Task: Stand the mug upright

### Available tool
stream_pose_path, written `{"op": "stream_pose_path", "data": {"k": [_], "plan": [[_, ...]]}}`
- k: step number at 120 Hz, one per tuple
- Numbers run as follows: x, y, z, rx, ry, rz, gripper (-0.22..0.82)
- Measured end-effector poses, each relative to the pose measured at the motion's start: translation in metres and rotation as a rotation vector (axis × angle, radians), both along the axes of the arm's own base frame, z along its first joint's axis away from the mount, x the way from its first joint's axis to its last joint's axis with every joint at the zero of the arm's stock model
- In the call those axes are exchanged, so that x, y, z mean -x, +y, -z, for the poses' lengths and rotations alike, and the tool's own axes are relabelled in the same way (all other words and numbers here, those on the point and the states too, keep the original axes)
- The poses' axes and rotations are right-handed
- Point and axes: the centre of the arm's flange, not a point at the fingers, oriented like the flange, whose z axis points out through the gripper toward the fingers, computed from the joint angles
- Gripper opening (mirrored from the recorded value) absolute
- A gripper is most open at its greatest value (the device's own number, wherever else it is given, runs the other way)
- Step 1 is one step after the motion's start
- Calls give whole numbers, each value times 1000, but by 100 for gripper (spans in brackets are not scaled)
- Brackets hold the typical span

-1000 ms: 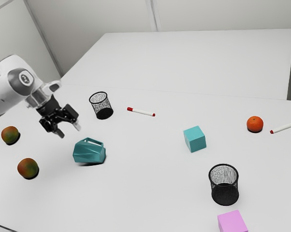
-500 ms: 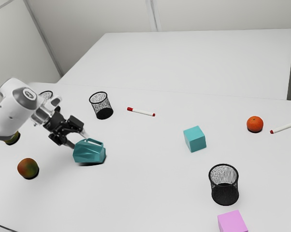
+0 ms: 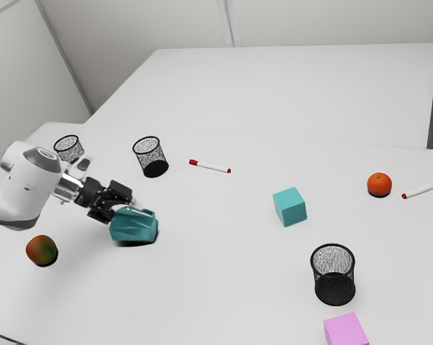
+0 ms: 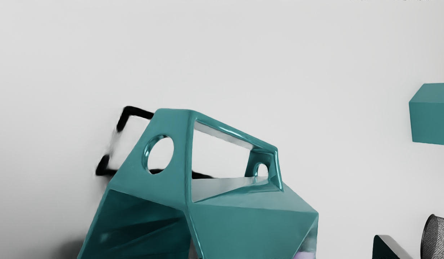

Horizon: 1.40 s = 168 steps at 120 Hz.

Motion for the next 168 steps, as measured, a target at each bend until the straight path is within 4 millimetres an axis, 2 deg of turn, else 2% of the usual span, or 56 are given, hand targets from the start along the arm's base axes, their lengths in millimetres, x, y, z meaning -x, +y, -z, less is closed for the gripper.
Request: {"op": "stream_pose_path", "data": {"k": [13,24,44,57,80,97,113,135,150,168], "plan": [[-1,0,0,-2,-30,15,22],[-1,0,-1,-7,-52,30,6],[-2,-1,-8,-27,-90,59,-7],[-2,-4,-26,-47,-135,78,-12],[0,-14,-65,-96,-211,126,-13],[-18,-44,-101,-205,-219,273,-13],[-33,-70,-126,-319,-181,388,-13],[-37,-103,-144,-475,-96,477,-13],[-34,-117,-151,-585,-42,490,-13],[-31,-131,-150,-690,7,473,-13]]}}
